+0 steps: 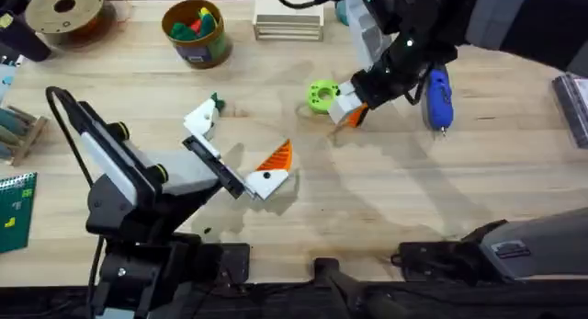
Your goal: Pick up the gripper from the table and insert it into the empty holder that is missing its gripper. Then pick up a screw, insert it into the mounting hole, and use the screwdriver to tighten it. Finally, clean up the table by picking up the vegetable and placing it into the bucket.
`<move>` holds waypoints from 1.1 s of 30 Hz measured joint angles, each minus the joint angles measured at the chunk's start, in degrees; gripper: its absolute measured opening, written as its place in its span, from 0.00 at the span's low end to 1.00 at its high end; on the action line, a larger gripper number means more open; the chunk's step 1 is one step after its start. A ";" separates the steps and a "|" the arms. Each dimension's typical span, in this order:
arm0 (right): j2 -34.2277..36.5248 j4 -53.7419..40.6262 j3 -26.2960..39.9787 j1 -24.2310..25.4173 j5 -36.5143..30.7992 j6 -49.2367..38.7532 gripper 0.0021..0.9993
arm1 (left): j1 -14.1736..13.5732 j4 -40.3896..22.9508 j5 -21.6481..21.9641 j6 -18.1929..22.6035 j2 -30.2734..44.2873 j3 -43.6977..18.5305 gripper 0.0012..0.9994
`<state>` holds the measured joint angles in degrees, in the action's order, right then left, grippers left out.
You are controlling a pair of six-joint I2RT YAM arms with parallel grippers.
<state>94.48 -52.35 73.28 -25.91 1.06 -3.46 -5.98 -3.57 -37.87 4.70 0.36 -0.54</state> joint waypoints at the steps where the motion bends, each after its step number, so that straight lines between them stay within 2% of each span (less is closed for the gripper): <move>1: 0.00 -0.12 0.00 0.00 -0.02 -0.04 0.94 | 0.00 0.00 0.00 -0.01 0.00 0.00 1.00; 12: 0.33 -1.04 0.00 0.00 -0.16 -1.69 0.94 | 0.00 0.00 0.00 0.01 0.00 0.00 1.00; 15: 1.29 -1.04 0.00 0.00 -0.17 -1.99 0.91 | 0.00 0.00 0.00 -0.01 0.00 0.00 1.00; 16: 1.59 -1.04 0.00 0.00 -0.17 -2.18 0.86 | 0.00 0.00 0.00 0.00 0.00 0.00 1.00; 17: 1.81 -1.05 0.00 0.00 -0.15 -2.41 0.75 | 0.00 0.00 0.00 -0.01 0.00 0.00 1.00; 22: 1.90 -1.03 0.00 0.00 -0.20 -2.49 0.05 | 0.00 0.00 0.00 0.01 0.00 0.00 1.00; 24: 1.89 -0.90 0.00 0.00 -0.17 -2.55 0.01 | 0.00 0.00 0.00 -0.01 0.00 0.00 1.00; 29: 1.77 -6.66 1.41 0.00 0.34 -2.58 0.01 | 0.00 0.00 0.00 -0.01 0.00 0.00 1.00; 32: 0.76 -12.29 4.52 0.00 1.85 -2.58 0.00 | 0.00 0.00 0.00 -0.01 0.00 0.00 1.00; 33: -1.99 -15.09 8.20 0.00 4.76 -2.56 0.00 | 0.00 0.00 0.00 -0.01 0.00 0.00 1.00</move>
<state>92.49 -67.43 81.48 -25.91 5.82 -6.02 -5.98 -3.57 -37.87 4.69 0.36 -0.54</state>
